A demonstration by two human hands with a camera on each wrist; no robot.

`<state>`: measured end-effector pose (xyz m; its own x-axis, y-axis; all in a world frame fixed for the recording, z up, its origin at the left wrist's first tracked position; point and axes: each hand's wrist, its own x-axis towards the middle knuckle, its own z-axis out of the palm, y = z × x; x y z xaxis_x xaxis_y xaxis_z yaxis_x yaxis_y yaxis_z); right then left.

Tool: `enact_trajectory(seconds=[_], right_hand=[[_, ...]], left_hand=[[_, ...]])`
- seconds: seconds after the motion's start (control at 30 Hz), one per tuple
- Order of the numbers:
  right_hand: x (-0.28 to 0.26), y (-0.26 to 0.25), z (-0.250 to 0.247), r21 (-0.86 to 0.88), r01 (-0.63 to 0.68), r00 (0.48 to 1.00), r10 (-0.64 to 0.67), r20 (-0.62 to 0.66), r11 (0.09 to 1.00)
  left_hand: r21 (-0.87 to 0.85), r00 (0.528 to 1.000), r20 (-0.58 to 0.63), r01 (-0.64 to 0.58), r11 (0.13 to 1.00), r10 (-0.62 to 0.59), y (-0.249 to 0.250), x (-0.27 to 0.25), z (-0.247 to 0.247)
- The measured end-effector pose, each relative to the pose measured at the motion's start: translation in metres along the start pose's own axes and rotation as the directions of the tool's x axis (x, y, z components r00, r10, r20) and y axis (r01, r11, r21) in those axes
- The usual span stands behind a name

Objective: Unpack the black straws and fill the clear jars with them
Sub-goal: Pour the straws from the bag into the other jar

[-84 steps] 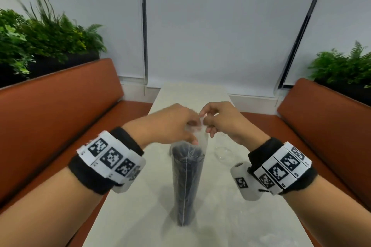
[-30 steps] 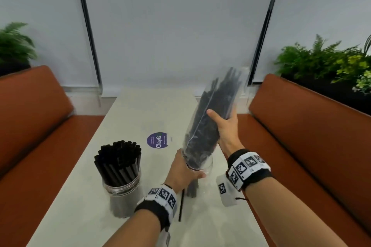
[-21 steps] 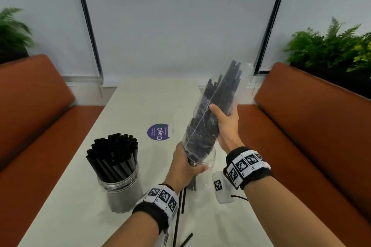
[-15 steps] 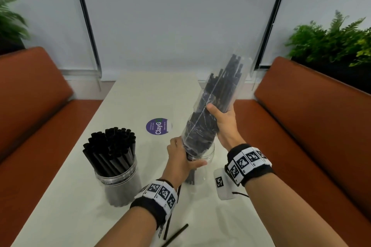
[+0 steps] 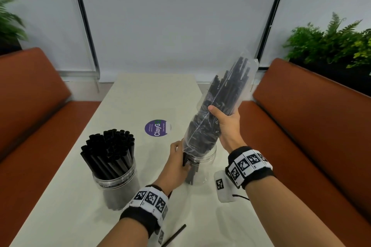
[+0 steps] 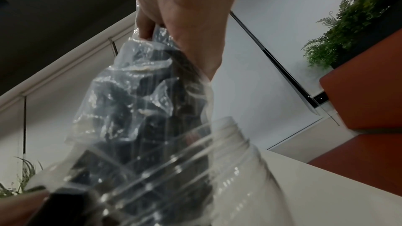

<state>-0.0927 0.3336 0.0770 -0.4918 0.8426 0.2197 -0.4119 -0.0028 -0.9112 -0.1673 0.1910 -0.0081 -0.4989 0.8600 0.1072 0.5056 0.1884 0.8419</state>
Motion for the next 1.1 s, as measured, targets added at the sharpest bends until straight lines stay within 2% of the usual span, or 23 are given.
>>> enact_trajectory(seconds=[0.2,0.4,0.6,0.83,0.97,1.1], right_hand=[[0.000,-0.008,0.000,0.044,-0.015,1.000,0.016,-0.020,0.999],[0.008,-0.026,-0.001,0.076,-0.029,0.999,0.031,-0.030,0.997],[0.016,-0.056,0.002,0.116,-0.004,0.998,0.010,-0.056,0.993],[0.030,-0.100,0.013,0.106,0.061,0.997,-0.057,-0.044,0.992],[0.034,-0.111,0.018,0.072,0.095,0.995,-0.091,-0.047,0.993],[0.032,-0.113,0.024,0.043,0.102,0.995,-0.103,0.007,0.994]], left_hand=[[0.039,0.997,-0.055,-0.051,0.998,0.053,0.010,-0.010,-0.004],[0.038,0.989,-0.067,-0.126,0.991,0.129,0.051,-0.005,-0.017],[0.038,0.977,-0.138,-0.159,0.987,0.162,0.091,0.011,-0.027],[-0.078,0.900,-0.388,-0.249,0.965,0.201,0.133,0.039,-0.034],[-0.194,0.842,-0.509,-0.316,0.929,0.180,0.135,0.050,-0.027],[-0.272,0.793,-0.595,-0.352,0.896,0.131,0.127,0.052,-0.016]])
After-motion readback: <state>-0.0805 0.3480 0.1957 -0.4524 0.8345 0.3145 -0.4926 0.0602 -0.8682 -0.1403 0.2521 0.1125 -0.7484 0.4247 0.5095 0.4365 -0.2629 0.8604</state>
